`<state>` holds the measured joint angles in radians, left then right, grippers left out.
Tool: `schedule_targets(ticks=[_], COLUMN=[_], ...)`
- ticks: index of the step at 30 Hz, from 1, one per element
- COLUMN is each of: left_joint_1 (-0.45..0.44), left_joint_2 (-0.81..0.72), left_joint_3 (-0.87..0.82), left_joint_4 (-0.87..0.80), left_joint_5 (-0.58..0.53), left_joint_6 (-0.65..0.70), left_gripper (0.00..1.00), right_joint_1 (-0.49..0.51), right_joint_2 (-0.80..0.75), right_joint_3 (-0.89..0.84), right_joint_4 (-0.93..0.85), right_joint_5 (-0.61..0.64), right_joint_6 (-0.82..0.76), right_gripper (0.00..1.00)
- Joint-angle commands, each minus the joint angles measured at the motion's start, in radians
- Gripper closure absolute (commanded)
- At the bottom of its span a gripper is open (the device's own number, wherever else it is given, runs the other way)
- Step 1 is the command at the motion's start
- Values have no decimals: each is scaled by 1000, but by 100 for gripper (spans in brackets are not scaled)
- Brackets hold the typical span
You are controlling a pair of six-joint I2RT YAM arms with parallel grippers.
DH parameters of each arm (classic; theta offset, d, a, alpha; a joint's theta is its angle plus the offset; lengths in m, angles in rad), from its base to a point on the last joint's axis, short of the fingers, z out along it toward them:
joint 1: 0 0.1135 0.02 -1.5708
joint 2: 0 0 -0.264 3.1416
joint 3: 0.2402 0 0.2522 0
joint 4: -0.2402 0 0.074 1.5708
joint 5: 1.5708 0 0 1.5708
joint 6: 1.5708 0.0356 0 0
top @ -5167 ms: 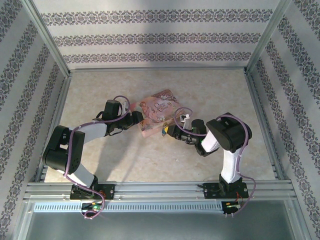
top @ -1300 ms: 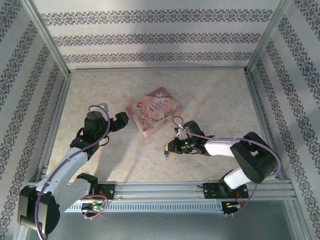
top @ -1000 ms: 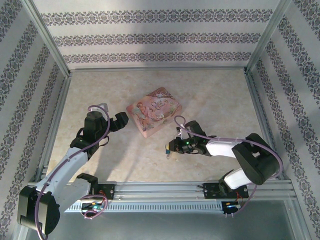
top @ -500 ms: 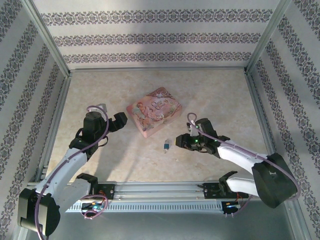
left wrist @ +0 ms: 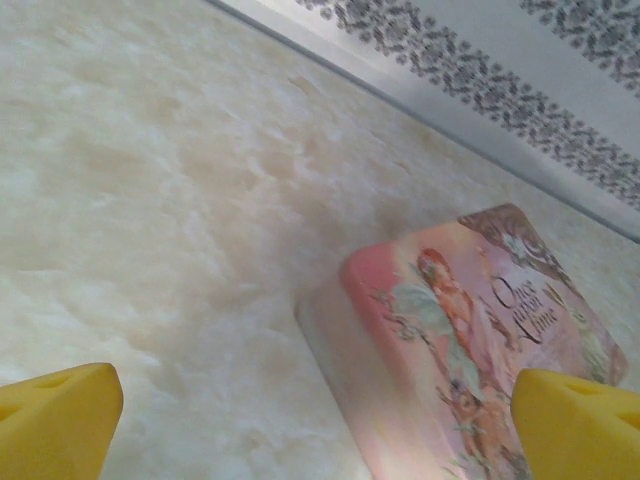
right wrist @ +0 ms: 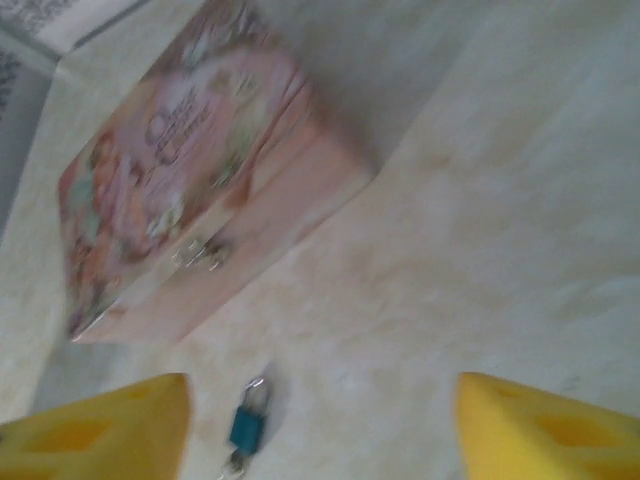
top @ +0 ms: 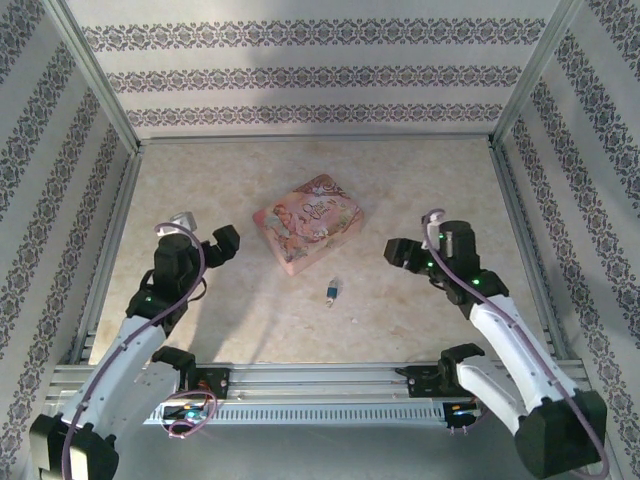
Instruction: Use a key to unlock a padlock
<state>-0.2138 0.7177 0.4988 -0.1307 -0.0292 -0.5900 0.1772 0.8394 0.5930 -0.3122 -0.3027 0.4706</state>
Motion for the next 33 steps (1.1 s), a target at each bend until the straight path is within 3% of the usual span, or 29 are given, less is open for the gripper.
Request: schedule_targets(ticks=[1, 3, 9, 14, 20, 26, 33], left_joint_1=[19, 19, 27, 39, 65, 95, 118], left_joint_2=[-40, -54, -66, -55, -24, 6, 113], left_joint_3=[-17, -19, -43, -96, -153, -186, -254], left_joint_4=[-63, -77, -38, 50, 125, 208, 422], left_joint_5=[-120, -158, -279, -363, -403, -418, -379], left_joint_6=[50, 71, 173, 262, 307, 366, 404], left_gripper=[1, 1, 1, 1, 1, 1, 1], right_joint_1=[-75, -115, -182, -208, -232, -241, -255], right_joint_2=[-59, -80, -115, -145, -62, 107, 269], right_joint_3=[23, 17, -77, -224, -362, -357, -372], right_joint_4=[-44, -36, 86, 279, 547, 694, 1002], right_joint_5=[138, 195, 343, 383, 358, 316, 265], right_joint_6=[-125, -176, -311, -366, -324, -351, -376], right_gripper=[9, 2, 2, 2, 2, 2, 2])
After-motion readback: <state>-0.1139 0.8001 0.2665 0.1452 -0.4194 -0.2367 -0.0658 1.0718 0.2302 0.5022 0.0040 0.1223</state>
